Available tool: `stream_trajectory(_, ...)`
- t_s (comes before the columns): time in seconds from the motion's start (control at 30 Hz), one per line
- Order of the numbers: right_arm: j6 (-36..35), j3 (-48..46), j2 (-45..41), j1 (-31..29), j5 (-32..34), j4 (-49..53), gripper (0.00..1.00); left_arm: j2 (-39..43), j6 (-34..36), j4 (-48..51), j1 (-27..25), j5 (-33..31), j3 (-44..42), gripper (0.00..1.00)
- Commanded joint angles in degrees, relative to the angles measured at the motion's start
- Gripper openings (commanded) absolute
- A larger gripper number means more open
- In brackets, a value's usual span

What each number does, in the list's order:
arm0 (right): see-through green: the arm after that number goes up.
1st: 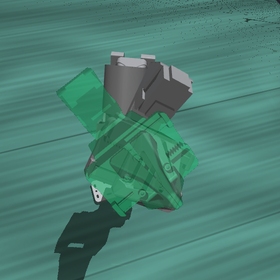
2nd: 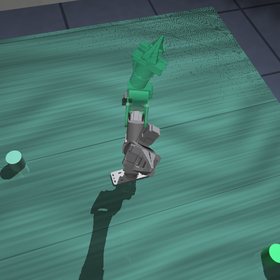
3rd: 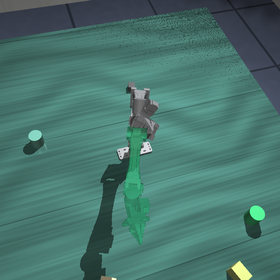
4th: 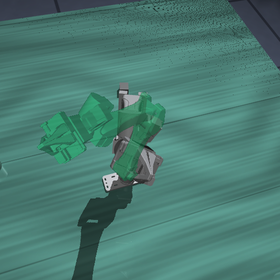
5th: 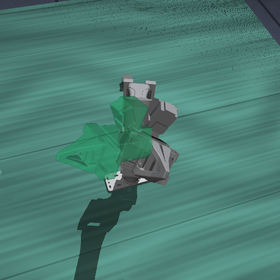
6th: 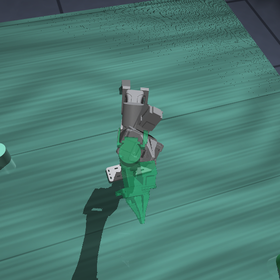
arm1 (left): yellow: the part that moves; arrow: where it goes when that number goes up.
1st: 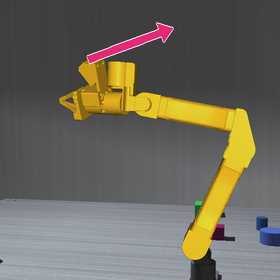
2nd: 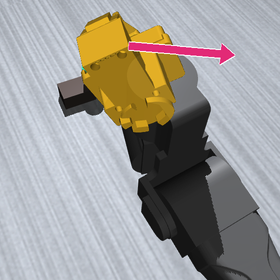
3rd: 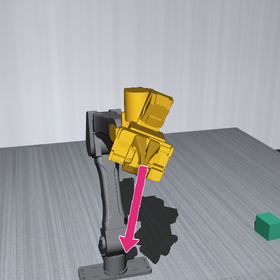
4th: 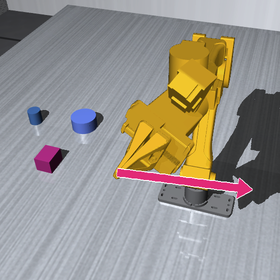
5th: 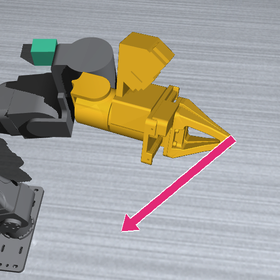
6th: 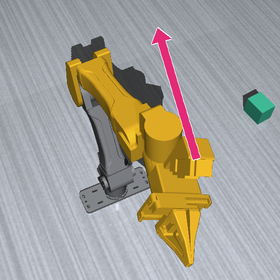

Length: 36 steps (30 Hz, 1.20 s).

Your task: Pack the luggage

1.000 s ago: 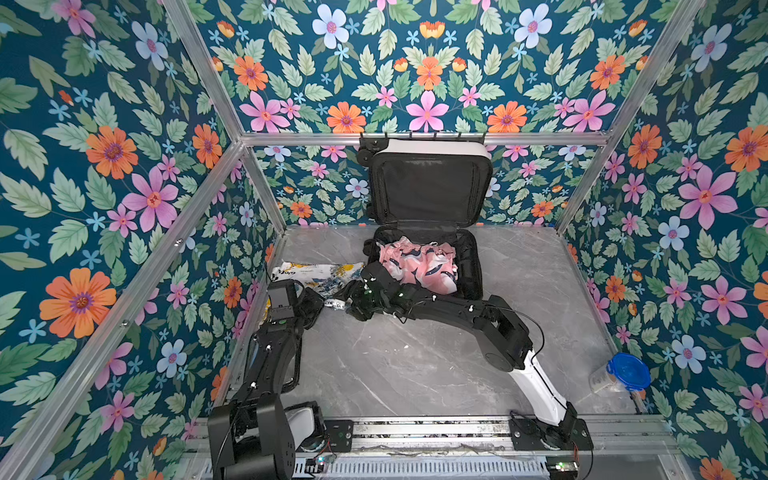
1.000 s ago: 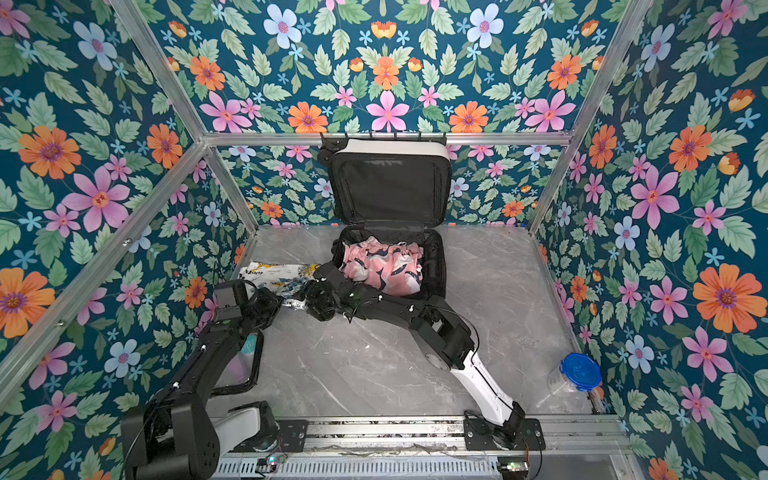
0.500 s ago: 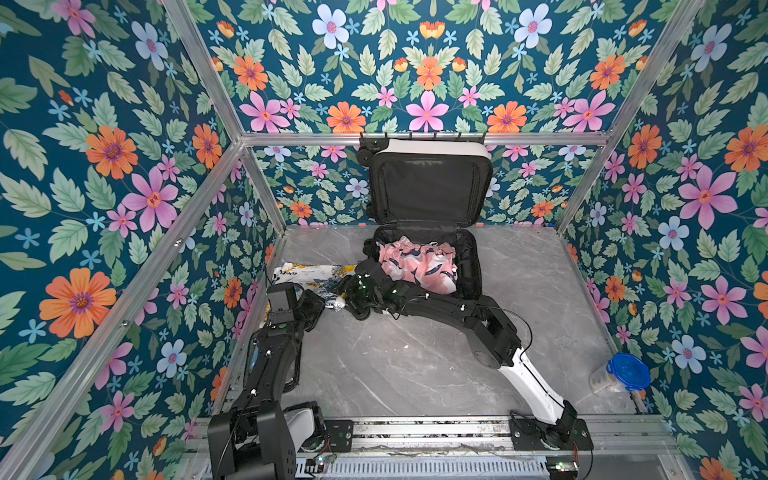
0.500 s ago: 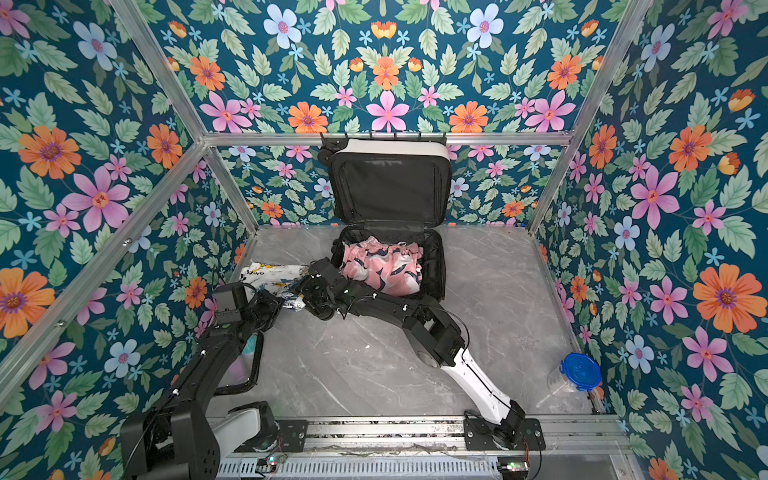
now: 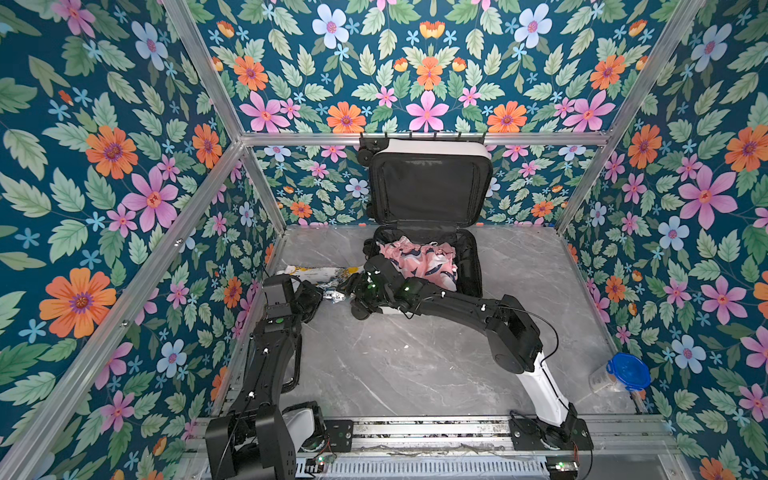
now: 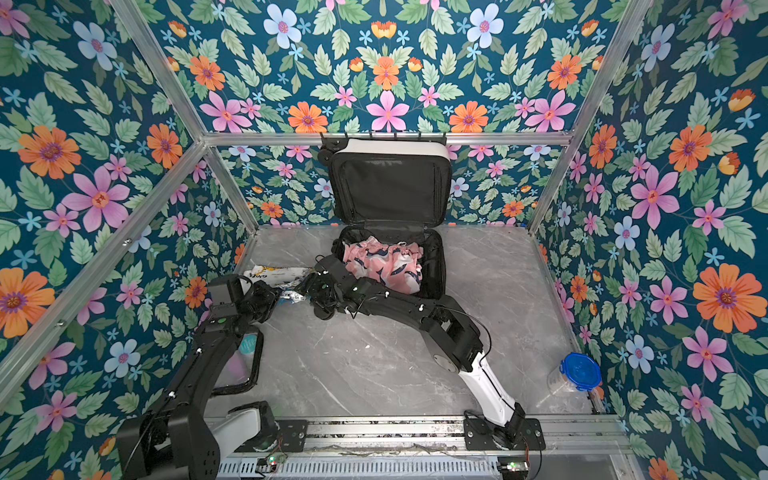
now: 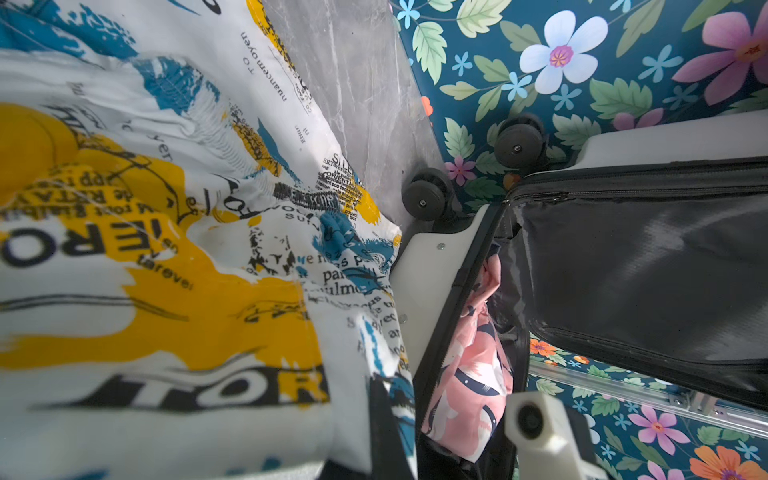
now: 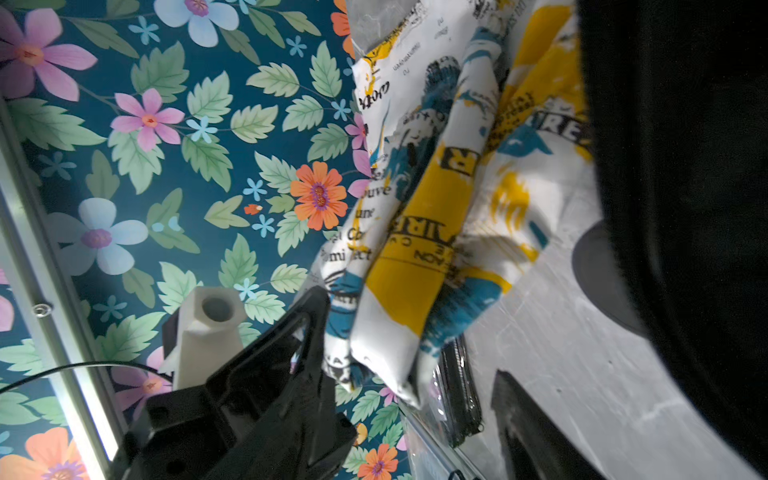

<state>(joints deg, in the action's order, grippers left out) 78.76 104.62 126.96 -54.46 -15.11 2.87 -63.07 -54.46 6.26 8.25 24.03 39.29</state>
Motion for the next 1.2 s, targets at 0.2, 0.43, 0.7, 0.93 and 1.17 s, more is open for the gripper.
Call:
stream_trajectory(0.2, 4.91, 3.76, 3.86, -0.66, -1.74, -4.73, 0.99, 2.06, -2.27, -0.64, 0.02, 1.88, -0.92, 0.0)
stream_trajectory(0.43, 10.46, 9.38, 9.9, -0.76, -2.04, -6.98, 0.99, 2.74, -2.84, -0.72, 0.02, 2.82, -1.96, 0.0)
stream_trajectory(0.7, 10.54, 15.02, 13.18, 0.44, -2.07, -4.35, 0.99, 3.65, -1.64, 1.47, 0.68, 3.31, -0.94, 0.0)
stream_trajectory(0.93, 8.97, 24.3, 18.42, 1.38, -5.72, -1.95, 0.81, 4.61, -1.78, 1.72, 0.65, 3.82, -2.11, 0.0)
stream_trajectory(1.17, 5.82, 31.05, 22.15, 1.38, -8.36, -1.7, 0.4, 5.31, -1.55, 2.3, 0.63, 3.63, -2.55, 0.0)
